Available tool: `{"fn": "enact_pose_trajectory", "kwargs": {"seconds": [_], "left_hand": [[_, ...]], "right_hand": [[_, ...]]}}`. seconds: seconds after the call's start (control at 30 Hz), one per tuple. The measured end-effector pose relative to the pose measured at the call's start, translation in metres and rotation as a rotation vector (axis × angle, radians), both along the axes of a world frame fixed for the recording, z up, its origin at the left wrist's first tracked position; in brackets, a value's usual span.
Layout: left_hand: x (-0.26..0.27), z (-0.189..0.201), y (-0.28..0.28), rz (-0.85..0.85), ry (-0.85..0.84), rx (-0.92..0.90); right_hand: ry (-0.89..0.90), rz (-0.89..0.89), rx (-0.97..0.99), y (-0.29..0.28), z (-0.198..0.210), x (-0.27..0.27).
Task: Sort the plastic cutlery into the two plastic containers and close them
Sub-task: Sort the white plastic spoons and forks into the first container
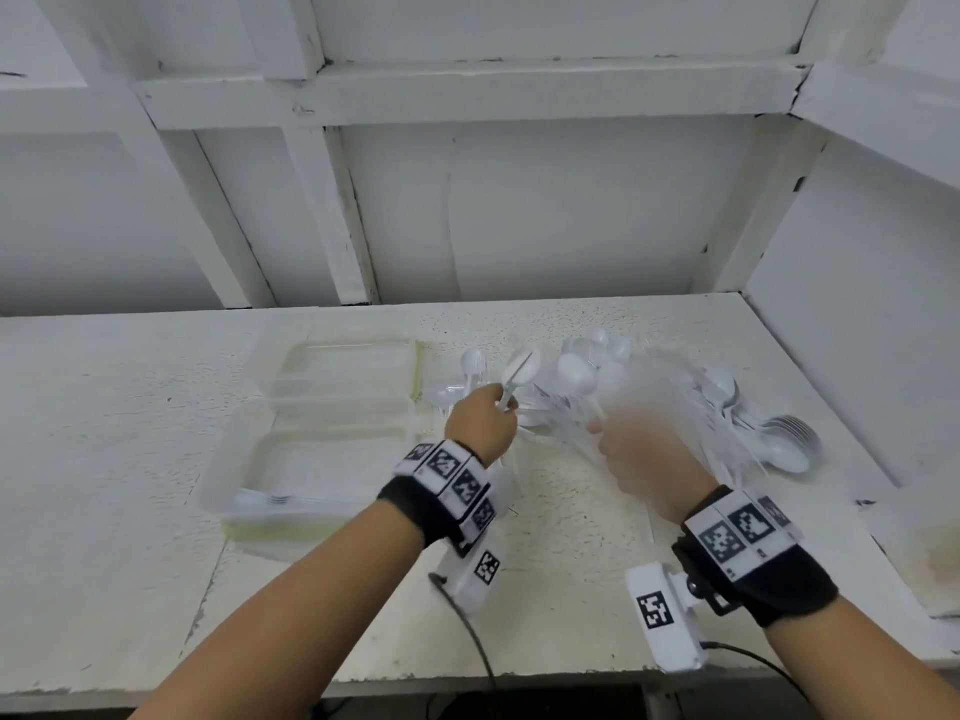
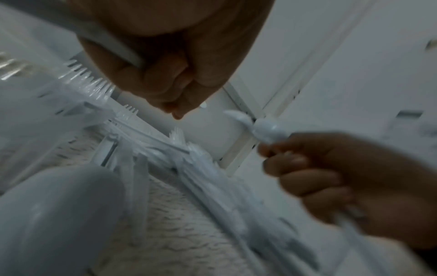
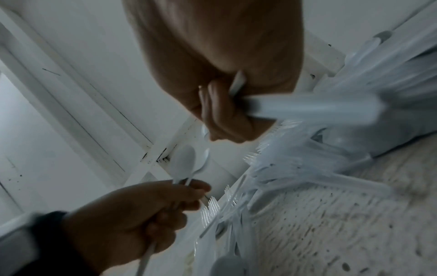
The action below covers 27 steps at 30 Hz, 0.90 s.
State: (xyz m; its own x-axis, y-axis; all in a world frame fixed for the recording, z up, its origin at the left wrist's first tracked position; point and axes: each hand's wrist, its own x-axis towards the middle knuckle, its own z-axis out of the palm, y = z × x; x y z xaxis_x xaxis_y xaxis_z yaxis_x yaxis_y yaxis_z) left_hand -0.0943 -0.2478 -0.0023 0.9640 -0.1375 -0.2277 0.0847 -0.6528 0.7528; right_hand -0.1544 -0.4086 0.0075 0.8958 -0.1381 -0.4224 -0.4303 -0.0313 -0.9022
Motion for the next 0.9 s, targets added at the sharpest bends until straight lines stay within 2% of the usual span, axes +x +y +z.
{"fn": "enact_pose_trajectory", "kwargs": {"seconds": [0.23, 0.4, 0.7, 0.9], "left_hand": [[0.032, -0.022, -0.028, -0.225, -0.042, 0.379], [0.026, -0.02, -0.026, -0.283, -0.133, 0.425], [0.002, 0.015, 0.002, -0.251, -0.241, 0.077], [0.002, 0.038, 0.021, -0.066, -0.298, -0.114]], "right_hand": [[-0.018, -0.039, -0.033, -0.002, -0.005, -0.004], [-0.022, -0.049, -0.05, -0.006, -0.008, -0.009], [-0.128, -0.115, 0.036, -0.005, -0.001, -0.001], [-0.249, -0.11, 0.139, 0.009, 0.0, 0.007]]}}
